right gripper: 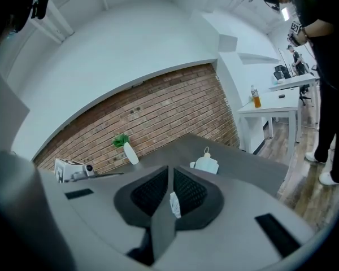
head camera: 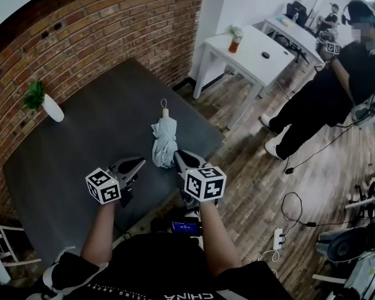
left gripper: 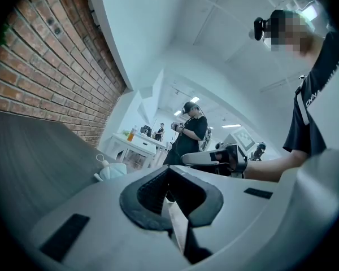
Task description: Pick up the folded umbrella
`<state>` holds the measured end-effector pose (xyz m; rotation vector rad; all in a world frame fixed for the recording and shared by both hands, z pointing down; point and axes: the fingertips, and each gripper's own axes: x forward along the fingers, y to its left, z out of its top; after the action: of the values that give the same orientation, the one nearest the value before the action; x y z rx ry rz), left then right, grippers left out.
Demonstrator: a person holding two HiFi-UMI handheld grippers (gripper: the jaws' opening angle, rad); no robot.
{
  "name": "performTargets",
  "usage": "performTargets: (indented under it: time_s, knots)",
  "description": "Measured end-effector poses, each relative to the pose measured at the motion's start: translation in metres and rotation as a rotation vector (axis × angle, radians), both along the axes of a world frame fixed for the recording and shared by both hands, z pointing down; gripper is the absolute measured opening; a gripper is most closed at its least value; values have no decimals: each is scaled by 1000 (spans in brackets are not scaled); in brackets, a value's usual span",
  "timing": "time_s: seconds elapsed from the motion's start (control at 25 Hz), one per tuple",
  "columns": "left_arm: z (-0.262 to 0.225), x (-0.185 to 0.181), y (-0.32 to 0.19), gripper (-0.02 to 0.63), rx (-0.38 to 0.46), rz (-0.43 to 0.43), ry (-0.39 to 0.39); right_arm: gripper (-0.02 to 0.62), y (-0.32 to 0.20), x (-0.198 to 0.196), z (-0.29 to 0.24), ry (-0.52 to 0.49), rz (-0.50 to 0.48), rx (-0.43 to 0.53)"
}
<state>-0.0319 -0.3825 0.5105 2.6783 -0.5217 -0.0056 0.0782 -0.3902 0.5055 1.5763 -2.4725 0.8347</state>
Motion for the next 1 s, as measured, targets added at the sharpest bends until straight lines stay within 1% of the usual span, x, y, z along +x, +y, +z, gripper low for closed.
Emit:
performTargets:
  time_s: [0.2, 0.24, 0.4, 0.48, 0.6, 0.84, 0.88, 0.96, 1.0]
  knots:
    - [0, 3, -3, 2, -3, -2, 4, 11, -4, -2, 0, -18, -21, 6]
    - [0, 4, -4, 2, -4, -2, 6, 11, -6, 0, 0, -11, -8, 16]
    - [2, 7, -6, 2, -7, 1, 10, 9, -16, 21, -7, 26, 108, 78]
    - [3, 8, -7, 2, -9, 0, 8, 8, -19, 26, -4, 42, 126, 67]
    - [5, 11, -9, 2, -12, -4, 6, 8, -24, 28, 6, 38, 117, 22]
    - [9, 16, -17, 2, -23, -24, 0, 16, -39, 17, 23, -18, 44, -35]
    - [10, 17, -19, 2, -24, -26, -1, 72, -42, 15, 27, -33, 36, -48]
    - [13, 19, -23, 2, -28, -34, -8, 91, -50, 13, 36, -47, 23, -77]
    - [16, 20, -25, 2, -31, -40, -12, 126, -53, 11, 42, -49, 17, -93]
